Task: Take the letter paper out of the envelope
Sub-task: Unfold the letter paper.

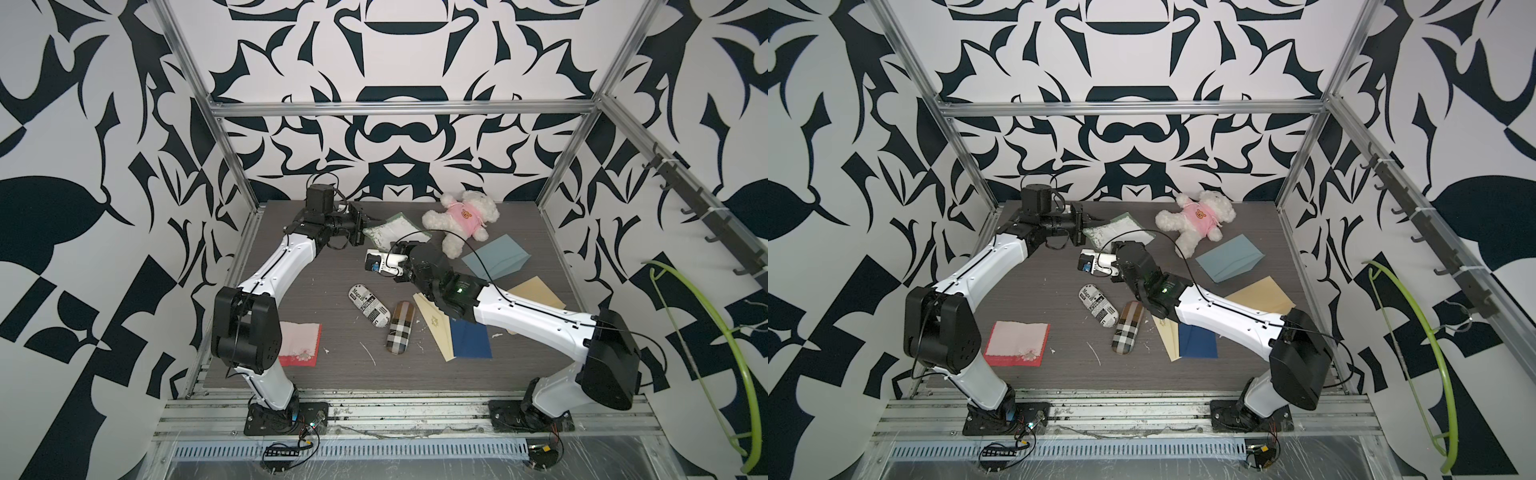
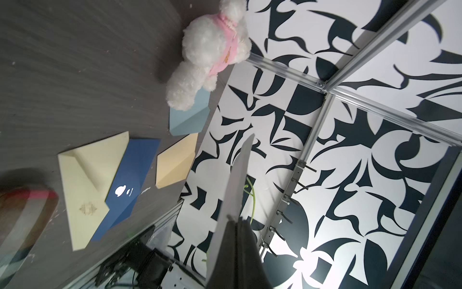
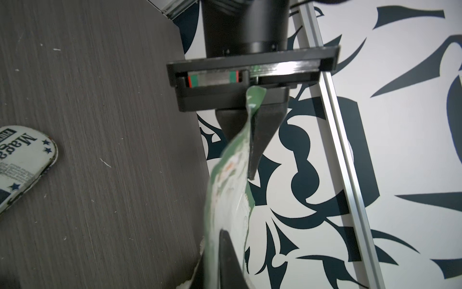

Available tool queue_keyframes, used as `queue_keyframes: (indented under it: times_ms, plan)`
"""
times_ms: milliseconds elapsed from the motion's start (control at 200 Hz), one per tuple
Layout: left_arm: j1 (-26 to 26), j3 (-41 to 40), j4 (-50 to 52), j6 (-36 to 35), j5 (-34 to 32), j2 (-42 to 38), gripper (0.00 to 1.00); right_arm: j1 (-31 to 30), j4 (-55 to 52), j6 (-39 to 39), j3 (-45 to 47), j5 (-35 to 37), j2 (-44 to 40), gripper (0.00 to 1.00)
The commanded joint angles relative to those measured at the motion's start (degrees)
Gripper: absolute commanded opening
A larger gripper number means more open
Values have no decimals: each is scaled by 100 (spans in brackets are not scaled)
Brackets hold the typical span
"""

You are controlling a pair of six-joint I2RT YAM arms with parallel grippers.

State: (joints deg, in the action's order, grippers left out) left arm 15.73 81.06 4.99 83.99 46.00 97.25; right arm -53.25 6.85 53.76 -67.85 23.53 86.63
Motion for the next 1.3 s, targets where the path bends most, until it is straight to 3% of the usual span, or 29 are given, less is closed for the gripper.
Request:
queue_keyframes:
  times_ms: [0,115,225,285,345,425,630,1069,1294]
  plan:
    - [-106,-30,-677,-235,-206,-173,0,11,-696,-1760,-599,73,-442,31]
    - [-192,-33,-1072,-562,-360,-227,0,328,-2098,-3987,-913,-832,-811,57]
    - [-206,-42,-1427,-842,-477,-233,0,939,-2902,-6283,-1021,-2327,-1043,64]
    - [-209,-82,-1635,-885,-504,-220,0,1389,-2500,-7394,-719,-3254,-1318,67]
    - [-215,-144,-1865,-854,-496,-207,0,1707,-1809,-8405,-305,-3829,-1543,74]
    - [-219,-242,-2162,-759,-478,-206,0,2113,-1172,-9622,-97,-4486,-1446,75]
    - [-212,-351,-2631,-437,-425,-188,0,2306,520,-11649,153,-5148,-688,74]
    - [-210,-627,-2912,-162,-417,-308,0,2442,3144,-13541,368,-5161,398,69]
    - [-193,-648,-2934,-139,-399,-325,0,2450,3147,-13659,110,-5175,700,57]
